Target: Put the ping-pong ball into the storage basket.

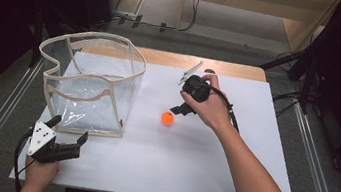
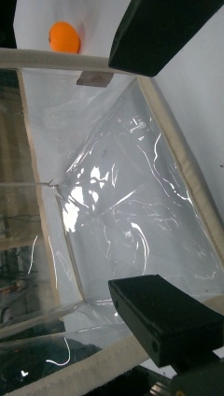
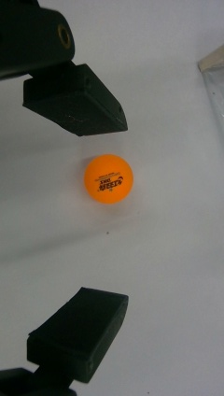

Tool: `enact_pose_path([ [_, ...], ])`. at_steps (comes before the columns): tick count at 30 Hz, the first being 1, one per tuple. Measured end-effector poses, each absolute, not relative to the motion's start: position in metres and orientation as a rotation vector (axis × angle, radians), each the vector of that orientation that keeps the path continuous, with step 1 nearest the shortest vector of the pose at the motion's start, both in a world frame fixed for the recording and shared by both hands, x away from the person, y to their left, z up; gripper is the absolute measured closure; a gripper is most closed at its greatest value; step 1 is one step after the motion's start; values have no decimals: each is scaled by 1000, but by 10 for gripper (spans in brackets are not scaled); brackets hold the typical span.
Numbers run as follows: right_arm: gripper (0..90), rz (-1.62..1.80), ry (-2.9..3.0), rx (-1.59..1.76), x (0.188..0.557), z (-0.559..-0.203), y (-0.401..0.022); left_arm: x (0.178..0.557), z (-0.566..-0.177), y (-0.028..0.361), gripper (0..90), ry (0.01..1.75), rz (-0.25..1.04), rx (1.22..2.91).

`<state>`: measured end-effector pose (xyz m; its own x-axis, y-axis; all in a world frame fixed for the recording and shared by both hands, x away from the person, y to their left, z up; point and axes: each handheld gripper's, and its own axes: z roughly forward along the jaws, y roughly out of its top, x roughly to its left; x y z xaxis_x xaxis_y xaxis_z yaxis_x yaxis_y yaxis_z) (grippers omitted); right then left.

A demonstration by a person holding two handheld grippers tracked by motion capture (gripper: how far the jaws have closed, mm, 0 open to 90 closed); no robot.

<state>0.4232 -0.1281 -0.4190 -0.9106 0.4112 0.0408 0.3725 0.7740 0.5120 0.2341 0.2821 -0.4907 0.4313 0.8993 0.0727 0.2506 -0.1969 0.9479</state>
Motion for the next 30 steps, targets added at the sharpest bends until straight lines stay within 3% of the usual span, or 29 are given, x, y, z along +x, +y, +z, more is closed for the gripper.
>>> enact_pose_path([
  [19, 141, 710, 2978, 597, 427, -433, -111, 234, -491, 282, 0, 1006, 820, 1697],
  [23, 202, 697, 2981, 593, 427, -435, -109, 234, -491, 282, 0, 1006, 822, 1699],
  [30, 205, 652, 3003, 590, 428, -440, -104, 234, -491, 282, 0, 1006, 822, 1696],
])
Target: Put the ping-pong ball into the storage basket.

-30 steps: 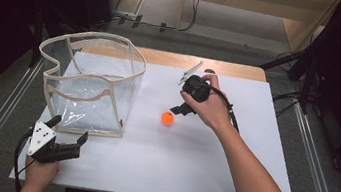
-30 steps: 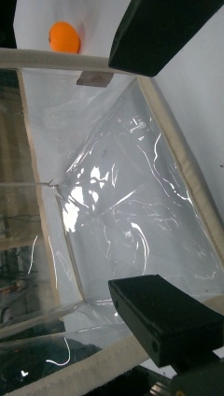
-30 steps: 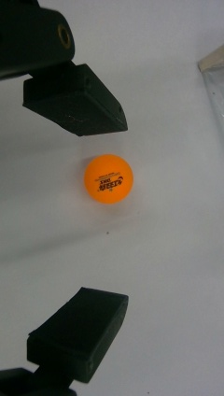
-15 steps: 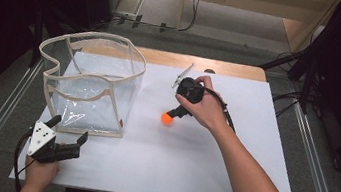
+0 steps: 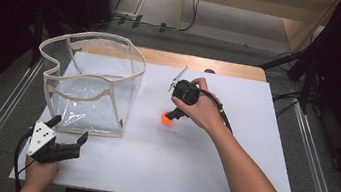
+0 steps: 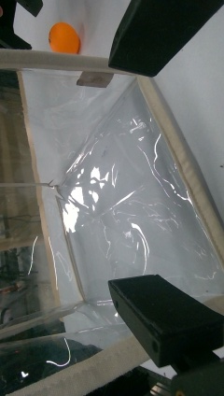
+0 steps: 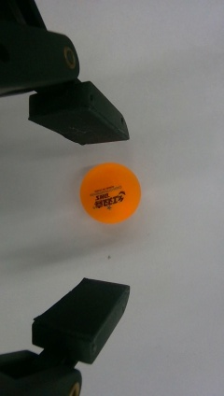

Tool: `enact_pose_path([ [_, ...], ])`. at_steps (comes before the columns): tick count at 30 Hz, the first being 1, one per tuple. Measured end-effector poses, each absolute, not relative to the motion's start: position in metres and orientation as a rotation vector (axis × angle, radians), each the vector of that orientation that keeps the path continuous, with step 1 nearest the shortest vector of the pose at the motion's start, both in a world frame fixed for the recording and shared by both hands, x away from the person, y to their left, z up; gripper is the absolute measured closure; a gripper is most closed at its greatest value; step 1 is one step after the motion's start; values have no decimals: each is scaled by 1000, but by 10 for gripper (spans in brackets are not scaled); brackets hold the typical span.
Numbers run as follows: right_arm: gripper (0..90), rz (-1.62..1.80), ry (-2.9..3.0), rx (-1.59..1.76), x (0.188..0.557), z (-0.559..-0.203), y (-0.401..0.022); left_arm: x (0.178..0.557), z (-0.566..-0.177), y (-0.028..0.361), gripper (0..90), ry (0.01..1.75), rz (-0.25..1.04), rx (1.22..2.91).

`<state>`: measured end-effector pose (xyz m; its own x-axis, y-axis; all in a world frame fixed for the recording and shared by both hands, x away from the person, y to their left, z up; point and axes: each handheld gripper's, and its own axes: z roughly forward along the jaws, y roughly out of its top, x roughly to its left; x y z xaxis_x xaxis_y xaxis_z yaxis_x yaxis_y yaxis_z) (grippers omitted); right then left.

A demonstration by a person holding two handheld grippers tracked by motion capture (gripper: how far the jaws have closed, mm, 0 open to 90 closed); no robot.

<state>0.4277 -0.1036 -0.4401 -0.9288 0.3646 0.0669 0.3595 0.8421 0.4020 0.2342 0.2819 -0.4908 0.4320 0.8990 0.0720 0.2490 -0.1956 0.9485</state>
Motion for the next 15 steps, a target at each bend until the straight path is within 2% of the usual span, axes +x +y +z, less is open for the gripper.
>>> enact_pose_path([
  [15, 230, 596, 3036, 572, 429, -451, -95, 234, -491, 282, 0, 1005, 820, 1699],
])
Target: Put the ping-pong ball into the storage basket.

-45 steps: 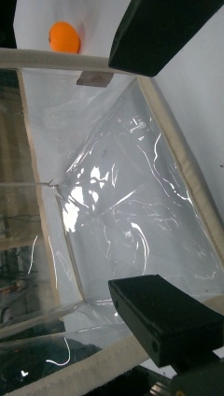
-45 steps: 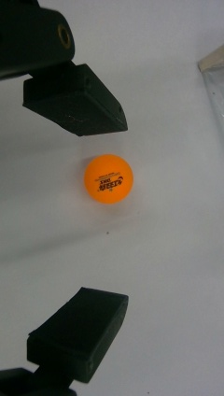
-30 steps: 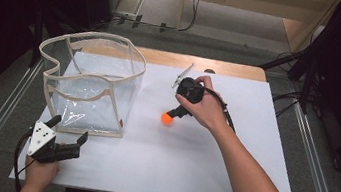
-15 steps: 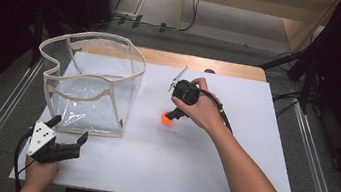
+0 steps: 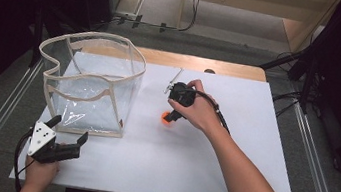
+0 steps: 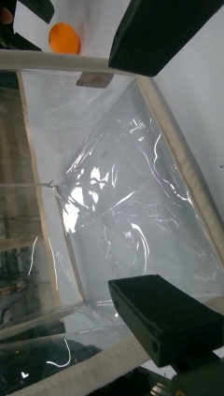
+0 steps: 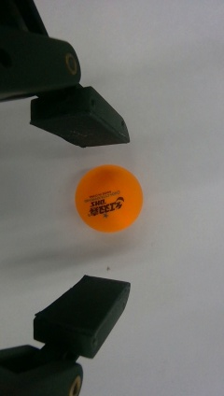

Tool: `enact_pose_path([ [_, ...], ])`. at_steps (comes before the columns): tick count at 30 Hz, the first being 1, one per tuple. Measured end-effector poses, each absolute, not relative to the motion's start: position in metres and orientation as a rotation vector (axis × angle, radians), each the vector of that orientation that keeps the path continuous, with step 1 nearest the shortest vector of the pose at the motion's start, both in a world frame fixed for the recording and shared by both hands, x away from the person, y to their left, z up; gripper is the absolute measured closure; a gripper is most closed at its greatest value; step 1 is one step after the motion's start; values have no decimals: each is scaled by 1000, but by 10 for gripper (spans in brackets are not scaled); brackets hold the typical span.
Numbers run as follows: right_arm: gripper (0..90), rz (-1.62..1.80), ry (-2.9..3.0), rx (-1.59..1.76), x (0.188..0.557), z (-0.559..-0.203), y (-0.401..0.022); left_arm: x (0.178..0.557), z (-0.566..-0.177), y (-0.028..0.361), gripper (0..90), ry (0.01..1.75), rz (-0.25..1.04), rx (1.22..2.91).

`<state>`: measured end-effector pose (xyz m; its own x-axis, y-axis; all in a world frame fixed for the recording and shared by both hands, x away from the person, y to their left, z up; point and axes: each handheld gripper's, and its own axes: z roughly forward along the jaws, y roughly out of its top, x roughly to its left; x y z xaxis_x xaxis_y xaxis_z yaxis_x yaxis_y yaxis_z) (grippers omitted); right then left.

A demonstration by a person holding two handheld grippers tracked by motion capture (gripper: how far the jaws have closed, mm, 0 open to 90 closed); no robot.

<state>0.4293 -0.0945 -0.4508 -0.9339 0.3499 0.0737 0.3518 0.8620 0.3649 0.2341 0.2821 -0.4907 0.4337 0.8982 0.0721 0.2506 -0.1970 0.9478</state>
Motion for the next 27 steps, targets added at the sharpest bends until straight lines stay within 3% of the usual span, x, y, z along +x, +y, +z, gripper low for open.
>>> enact_pose_path([
  [27, 285, -494, -3037, -537, 429, -466, -82, 234, -491, 282, 0, 1004, 818, 1697],
])
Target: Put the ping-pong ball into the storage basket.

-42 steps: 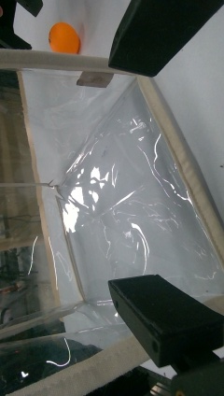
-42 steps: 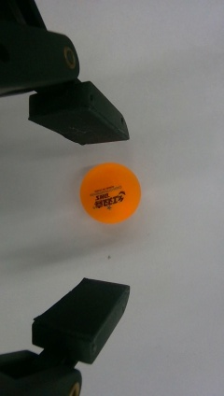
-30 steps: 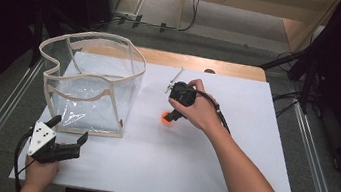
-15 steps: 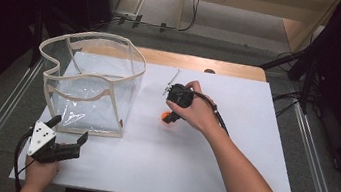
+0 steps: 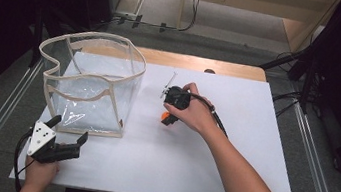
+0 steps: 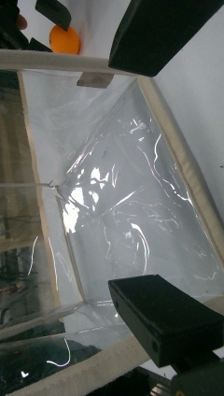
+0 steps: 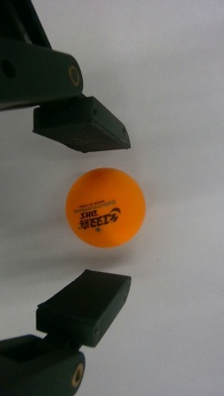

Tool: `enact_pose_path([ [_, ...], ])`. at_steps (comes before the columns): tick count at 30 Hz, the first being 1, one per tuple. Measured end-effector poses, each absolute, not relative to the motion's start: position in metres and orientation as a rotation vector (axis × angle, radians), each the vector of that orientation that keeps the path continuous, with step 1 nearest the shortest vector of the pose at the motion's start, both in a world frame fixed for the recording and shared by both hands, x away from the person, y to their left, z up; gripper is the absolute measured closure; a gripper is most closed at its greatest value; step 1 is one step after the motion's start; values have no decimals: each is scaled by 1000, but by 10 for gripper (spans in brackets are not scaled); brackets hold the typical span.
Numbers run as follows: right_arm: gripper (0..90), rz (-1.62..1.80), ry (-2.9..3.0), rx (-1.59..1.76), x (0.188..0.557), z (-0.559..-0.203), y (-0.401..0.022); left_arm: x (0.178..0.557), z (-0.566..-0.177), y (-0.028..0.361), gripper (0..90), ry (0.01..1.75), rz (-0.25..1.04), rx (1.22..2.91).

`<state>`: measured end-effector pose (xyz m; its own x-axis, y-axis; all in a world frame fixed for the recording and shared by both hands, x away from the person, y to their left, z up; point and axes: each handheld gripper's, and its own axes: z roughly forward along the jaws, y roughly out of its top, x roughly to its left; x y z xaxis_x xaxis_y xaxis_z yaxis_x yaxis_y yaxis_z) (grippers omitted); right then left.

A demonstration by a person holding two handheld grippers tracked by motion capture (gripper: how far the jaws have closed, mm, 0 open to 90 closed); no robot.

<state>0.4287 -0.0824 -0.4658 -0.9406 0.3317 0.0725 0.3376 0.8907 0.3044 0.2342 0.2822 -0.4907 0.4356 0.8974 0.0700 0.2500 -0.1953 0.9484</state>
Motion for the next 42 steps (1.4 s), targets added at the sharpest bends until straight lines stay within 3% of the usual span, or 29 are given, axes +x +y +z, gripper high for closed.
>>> enact_pose_path([
  [23, 359, -389, -3059, -499, 427, -476, -72, 234, -491, 282, 0, 1003, 818, 1697],
  [27, 400, -372, -3075, -502, 426, -477, -70, 234, -491, 283, 0, 1003, 818, 1697],
  [28, 468, -368, -3086, -518, 426, -476, -70, 234, -491, 283, 0, 1003, 818, 1698],
  [42, 479, -368, -3074, -539, 429, -475, -73, 234, -491, 282, 0, 1005, 818, 1696],
])
